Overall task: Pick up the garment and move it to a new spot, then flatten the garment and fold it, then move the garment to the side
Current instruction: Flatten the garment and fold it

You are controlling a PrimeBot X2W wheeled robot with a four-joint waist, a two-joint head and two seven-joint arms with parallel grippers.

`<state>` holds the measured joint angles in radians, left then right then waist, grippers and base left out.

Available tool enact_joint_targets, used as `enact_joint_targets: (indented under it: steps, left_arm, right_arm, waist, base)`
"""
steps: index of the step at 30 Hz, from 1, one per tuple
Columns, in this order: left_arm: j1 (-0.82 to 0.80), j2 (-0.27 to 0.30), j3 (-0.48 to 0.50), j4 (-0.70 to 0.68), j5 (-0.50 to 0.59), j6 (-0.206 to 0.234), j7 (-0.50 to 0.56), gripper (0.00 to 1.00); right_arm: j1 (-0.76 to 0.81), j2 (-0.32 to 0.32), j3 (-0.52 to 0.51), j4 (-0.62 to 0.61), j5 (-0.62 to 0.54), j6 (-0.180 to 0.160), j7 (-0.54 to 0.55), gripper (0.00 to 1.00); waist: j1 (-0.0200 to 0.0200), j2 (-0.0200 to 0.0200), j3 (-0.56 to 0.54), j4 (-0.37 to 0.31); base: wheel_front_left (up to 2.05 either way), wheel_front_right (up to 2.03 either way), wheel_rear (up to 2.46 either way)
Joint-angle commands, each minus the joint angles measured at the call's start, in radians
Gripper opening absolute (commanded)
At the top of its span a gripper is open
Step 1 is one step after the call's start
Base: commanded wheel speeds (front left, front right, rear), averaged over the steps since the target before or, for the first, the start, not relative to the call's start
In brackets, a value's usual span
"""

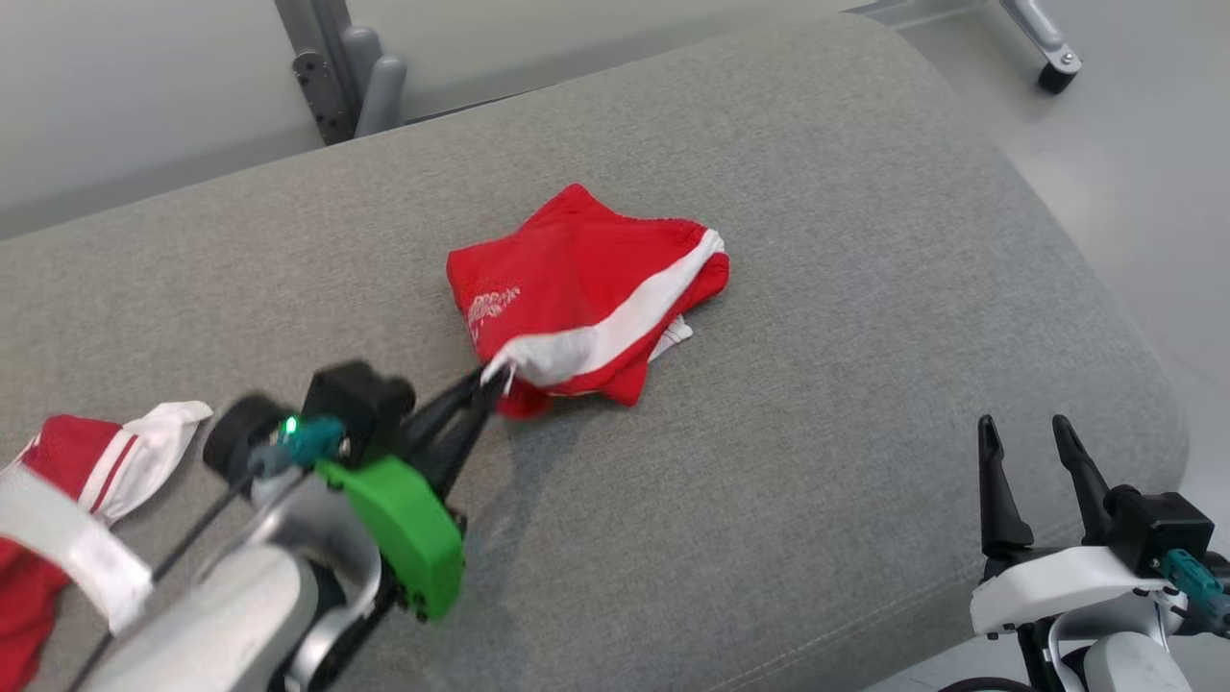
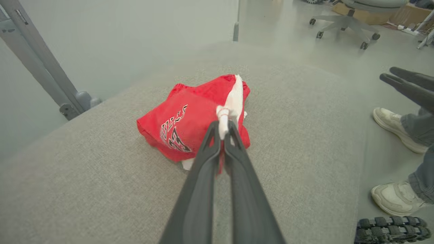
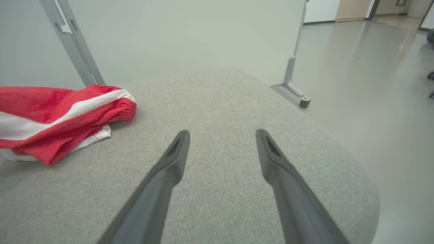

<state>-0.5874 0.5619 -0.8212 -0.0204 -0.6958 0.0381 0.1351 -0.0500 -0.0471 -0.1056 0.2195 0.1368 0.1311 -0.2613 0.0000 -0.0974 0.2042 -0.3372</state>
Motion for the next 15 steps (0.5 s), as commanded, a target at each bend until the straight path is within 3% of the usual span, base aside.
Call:
enact_joint_targets:
  steps: [1,7,10,15]
  left_arm:
    - [0.124,0.031,-0.003,-0.057,-0.043,0.039,-0.019,0.00]
    - [0.313,0.079,-0.021,-0.071,-0.035,0.093,-0.113,0.00]
    - [0.365,0.081,-0.036,-0.015,-0.006,0.085,-0.194,0.00]
    - [0.377,0.043,-0.066,0.107,0.026,0.027,-0.316,0.00]
  right_arm:
    - [0.009,-0.002,-0.005,0.003,-0.009,-0.001,-0.002,1.00]
    - [0.004,-0.003,0.001,0.010,-0.020,-0.001,-0.002,1.00]
    - [-0.001,-0.003,0.000,0.011,-0.027,-0.001,-0.002,1.00]
    - [-0.004,-0.003,0.004,0.016,-0.045,-0.001,-0.002,1.00]
  waist:
    - [0.0000,-0.0001,-0.001,0.041]
    - [0.0000,-0.0001,-0.004,0.102]
    - [0.0000,-0.0001,-0.005,0.139]
    - [0.0000,-0.0001,-0.014,0.186]
  base:
    - [0.00,0.00,0.00]
    - [0.00,0.00,0.00]
    - [0.00,0.00,0.00]
    - [0.00,0.00,0.00]
